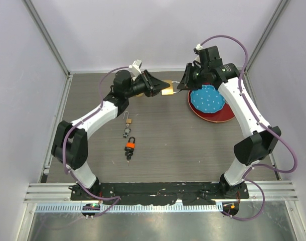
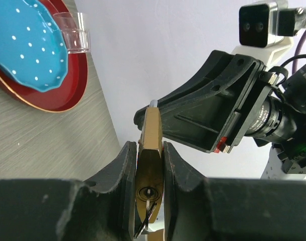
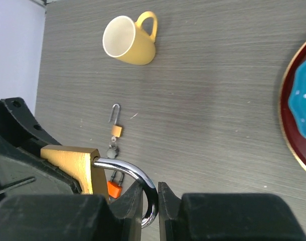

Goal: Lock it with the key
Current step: Lock the lock.

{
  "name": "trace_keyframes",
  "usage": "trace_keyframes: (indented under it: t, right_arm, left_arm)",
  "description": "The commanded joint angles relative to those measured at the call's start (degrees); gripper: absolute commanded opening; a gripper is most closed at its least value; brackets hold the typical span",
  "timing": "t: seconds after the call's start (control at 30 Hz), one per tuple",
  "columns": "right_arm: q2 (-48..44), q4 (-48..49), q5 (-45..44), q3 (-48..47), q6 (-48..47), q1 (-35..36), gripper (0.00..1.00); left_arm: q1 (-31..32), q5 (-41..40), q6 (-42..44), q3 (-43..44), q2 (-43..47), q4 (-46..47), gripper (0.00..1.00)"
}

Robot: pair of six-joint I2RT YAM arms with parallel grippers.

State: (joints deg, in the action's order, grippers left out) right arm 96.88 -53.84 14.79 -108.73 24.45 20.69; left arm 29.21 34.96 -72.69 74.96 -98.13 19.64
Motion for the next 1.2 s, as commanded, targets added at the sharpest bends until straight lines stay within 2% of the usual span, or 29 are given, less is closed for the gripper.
trace_keyframes:
  t: [0.0,0.17,0.33,0.5,0.7,1.03,1.17]
  right_arm:
    - [-4.33,26.95,25.38,-1.32,9.13,4.98,0.13]
    - [-7.14,27.04,24.68,6.31,9.13,4.27,0.29]
    - [-9.07,28.08,21.87,11.07,10.0,2.61,0.52]
    - [-12.41,32.99,17.74,16.52,16.06,-0.03,0.71]
    - [-16.37,51.52,18.87,29.17,33.17,-2.67,0.75]
    - [-12.86,58.76,19.4,33.93,44.62,-2.58,0.75]
    - [-10.66,65.88,20.55,37.0,49.29,-2.58,0.74]
  left_arm:
    - [2.35,5.3,-1.49,-6.83,-0.58,-5.22,0.0]
    - [-3.18,0.29,-3.86,-9.04,2.76,-4.08,0.0]
    - [-6.27,-4.89,-7.9,-12.11,6.19,0.66,0.0]
    - [-8.29,-7.97,-11.85,-14.93,8.56,7.06,0.0]
    - [-8.29,-12.72,-12.83,-16.51,12.08,12.78,0.0]
    - [-8.29,-17.29,-14.24,-16.51,15.51,19.03,0.0]
    - [-8.21,-18.0,-14.51,-15.46,16.3,19.56,0.0]
